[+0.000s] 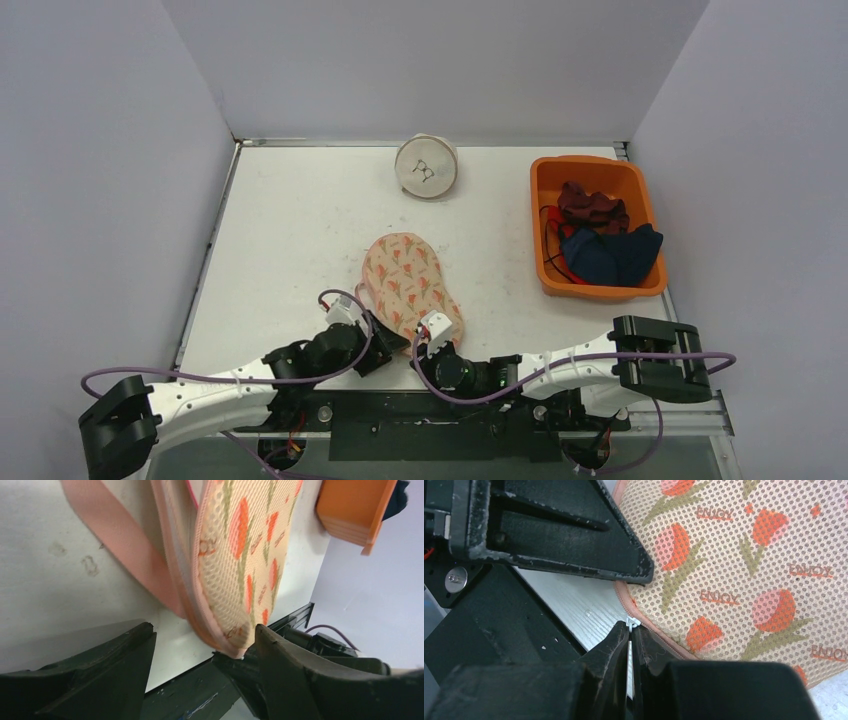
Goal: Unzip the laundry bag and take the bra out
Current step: Unzip the laundry bag at the center of the board, then open the laundry bag at the center of the board.
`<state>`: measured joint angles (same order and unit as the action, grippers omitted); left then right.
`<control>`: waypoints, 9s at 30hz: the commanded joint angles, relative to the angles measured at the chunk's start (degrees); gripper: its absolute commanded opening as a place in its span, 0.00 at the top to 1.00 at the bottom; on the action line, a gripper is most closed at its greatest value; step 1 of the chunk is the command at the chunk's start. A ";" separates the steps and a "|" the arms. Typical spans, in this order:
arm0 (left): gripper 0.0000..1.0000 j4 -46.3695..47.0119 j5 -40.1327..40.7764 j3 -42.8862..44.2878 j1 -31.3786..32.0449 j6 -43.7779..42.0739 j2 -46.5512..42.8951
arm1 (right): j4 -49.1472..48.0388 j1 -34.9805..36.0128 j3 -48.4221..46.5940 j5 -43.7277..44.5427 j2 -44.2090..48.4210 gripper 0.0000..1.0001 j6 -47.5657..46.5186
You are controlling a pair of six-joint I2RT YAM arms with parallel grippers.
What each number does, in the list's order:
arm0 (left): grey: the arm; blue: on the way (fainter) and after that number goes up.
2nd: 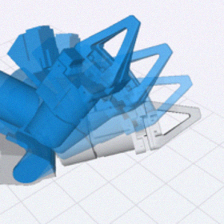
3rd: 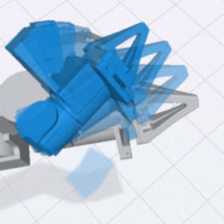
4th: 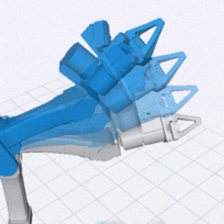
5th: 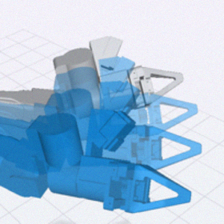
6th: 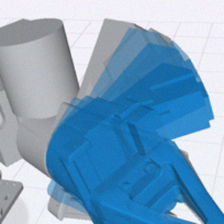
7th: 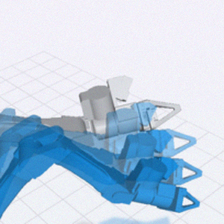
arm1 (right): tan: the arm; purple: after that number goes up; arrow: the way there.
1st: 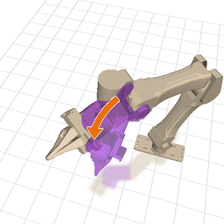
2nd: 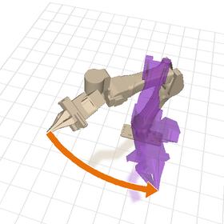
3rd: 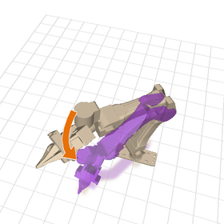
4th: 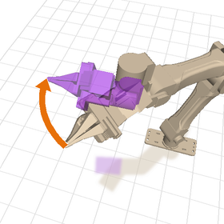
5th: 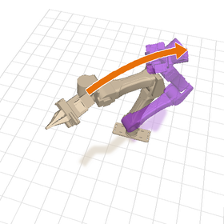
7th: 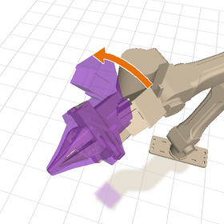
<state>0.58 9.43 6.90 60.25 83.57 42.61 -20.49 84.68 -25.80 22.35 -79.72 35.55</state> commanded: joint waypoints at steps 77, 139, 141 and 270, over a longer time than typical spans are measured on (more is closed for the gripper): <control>0.15 3.59 1.28 6.66 3.49 -2.00 3.91 | -0.97 -0.65 -0.06 0.01 4.31 0.95 -0.14; 0.13 8.72 -0.68 6.36 -1.94 -3.04 7.59 | 4.89 -3.39 4.87 0.10 11.67 0.95 3.58; 0.13 9.31 -0.87 6.98 -0.77 -3.17 8.40 | 4.41 -3.39 3.28 -0.44 9.92 0.95 2.79; 0.50 -5.30 20.49 1.68 3.15 -14.08 -10.22 | 11.38 -33.64 -12.52 -13.77 2.48 0.18 -6.44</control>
<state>3.09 25.50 3.81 63.13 69.28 34.52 -10.79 48.71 -41.23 1.74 -88.29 31.97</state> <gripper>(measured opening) 0.397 0.820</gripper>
